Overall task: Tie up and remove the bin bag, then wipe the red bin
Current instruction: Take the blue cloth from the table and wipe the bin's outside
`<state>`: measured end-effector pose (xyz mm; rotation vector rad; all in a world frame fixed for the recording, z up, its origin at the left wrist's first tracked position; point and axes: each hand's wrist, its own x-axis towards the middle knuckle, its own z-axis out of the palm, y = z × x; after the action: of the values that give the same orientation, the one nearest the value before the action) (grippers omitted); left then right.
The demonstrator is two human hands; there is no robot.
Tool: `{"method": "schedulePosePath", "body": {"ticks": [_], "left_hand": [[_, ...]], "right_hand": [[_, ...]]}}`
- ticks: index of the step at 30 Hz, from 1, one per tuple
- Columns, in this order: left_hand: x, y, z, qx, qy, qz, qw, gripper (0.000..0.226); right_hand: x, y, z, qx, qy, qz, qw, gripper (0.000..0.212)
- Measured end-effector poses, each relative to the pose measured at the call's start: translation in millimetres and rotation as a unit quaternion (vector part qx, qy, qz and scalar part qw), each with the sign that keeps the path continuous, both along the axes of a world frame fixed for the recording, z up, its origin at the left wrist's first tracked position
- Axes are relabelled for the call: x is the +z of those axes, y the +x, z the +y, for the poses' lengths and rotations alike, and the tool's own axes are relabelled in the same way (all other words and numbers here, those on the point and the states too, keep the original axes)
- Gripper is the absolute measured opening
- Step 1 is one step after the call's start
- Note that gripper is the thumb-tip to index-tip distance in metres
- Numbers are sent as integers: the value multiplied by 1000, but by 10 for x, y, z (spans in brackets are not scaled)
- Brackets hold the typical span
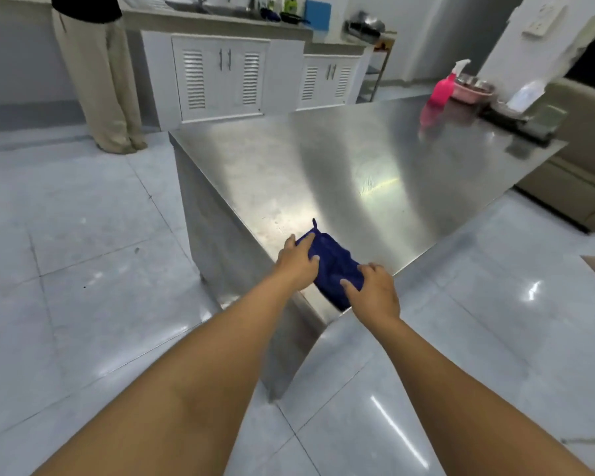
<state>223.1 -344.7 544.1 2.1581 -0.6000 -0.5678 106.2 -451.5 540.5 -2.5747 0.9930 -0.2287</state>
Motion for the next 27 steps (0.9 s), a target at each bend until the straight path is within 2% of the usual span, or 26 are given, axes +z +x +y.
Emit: {"method": "schedulePosePath", "body": {"ticks": [5, 8, 12, 16, 20, 22, 23, 24, 26, 27], "left_hand": [[-197, 277, -306, 4, 39, 57, 998, 66], [-326, 272, -302, 8, 51, 51, 997, 63], [-423, 262, -249, 87, 15, 55, 995, 40], [-387, 210, -333, 157, -43, 85, 983, 9], [-356, 115, -313, 271, -98, 136, 948, 19], [-335, 95, -189, 293, -134, 169, 931, 20], [-303, 91, -122, 293, -156, 195, 923, 21], [-262, 90, -43, 287, -178, 222, 915, 21], [-151, 85, 108, 262, -196, 253, 911, 19], [-92, 80, 192, 252, -191, 250, 915, 17]], "right_hand": [[-202, 119, -182, 87, 40, 82, 992, 83], [-307, 182, -147, 113, 48, 141, 982, 88], [-377, 218, -164, 105, 48, 113, 987, 65], [-375, 221, -121, 118, -40, 79, 989, 35], [-268, 167, -38, 115, -19, 27, 993, 26], [-193, 151, 30, 120, -17, 7, 993, 20], [-164, 163, 75, 125, -21, 2, 992, 22], [-155, 196, 137, 136, -25, 11, 990, 33], [-164, 285, 291, 171, -10, 66, 983, 69], [-184, 335, 381, 188, 22, 80, 979, 80]]}}
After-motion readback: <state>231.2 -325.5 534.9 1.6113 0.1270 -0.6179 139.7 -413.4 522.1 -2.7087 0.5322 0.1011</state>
